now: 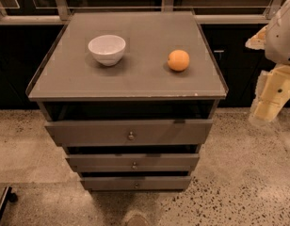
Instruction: Open middle drawer
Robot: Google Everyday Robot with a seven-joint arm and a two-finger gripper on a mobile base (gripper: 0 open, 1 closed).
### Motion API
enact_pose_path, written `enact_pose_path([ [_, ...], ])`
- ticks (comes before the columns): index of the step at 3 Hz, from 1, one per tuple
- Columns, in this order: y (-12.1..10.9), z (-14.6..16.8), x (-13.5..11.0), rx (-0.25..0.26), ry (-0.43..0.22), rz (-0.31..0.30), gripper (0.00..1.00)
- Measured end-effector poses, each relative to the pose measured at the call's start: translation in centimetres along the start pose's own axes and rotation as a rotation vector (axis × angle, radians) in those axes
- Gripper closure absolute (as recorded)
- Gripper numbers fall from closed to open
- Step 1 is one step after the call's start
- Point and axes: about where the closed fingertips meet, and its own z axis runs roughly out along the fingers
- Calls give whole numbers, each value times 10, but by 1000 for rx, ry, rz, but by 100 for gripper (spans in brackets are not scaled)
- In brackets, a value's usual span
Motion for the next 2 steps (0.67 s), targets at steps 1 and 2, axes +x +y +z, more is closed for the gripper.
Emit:
enact_pose_path([
  [1, 0, 0, 0, 0, 0, 0, 0],
  [2, 10, 15, 3, 12, -45, 17, 0],
])
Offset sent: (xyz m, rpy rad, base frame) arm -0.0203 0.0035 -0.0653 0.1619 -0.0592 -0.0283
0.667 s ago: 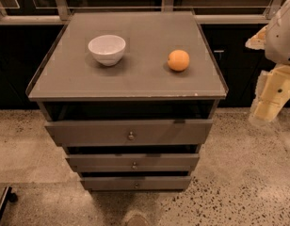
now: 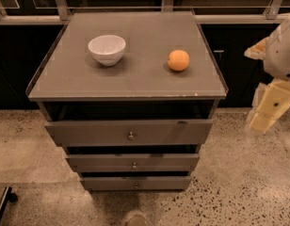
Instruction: Open middle drawer
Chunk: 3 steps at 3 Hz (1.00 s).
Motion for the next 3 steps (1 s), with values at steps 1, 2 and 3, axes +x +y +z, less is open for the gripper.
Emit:
enact_pose_path([
  [1, 29, 41, 19, 0, -71, 88, 0],
  [2, 59, 91, 47, 7, -96, 191, 0],
  [3, 93, 170, 80, -29, -82, 315, 0],
])
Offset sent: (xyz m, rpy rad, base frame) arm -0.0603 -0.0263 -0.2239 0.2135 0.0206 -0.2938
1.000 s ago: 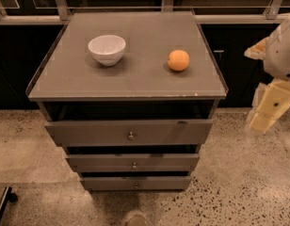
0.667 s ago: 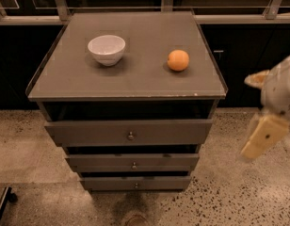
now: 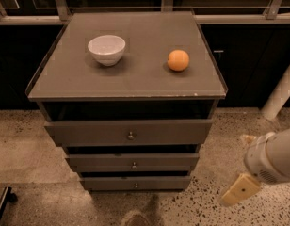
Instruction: Open middle drawer
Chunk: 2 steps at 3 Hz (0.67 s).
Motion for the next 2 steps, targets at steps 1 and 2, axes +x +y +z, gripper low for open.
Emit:
enact_pose_path([
  [1, 13, 66, 35, -60, 34, 80, 0],
  [2, 14, 69, 37, -65, 33, 84, 18],
])
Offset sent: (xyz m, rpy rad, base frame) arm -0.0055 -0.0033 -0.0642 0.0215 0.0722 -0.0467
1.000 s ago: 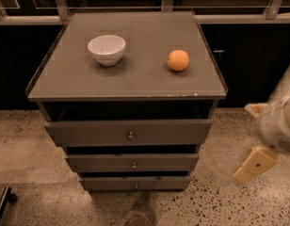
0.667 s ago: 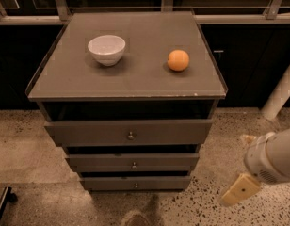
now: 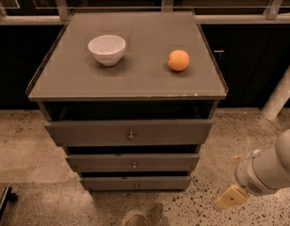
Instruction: Open middle drawer
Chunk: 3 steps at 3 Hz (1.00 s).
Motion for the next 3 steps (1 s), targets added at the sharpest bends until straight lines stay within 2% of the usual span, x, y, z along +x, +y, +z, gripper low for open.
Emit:
enact_pose_path([
  [3, 0, 0, 0, 0, 0, 0, 88],
])
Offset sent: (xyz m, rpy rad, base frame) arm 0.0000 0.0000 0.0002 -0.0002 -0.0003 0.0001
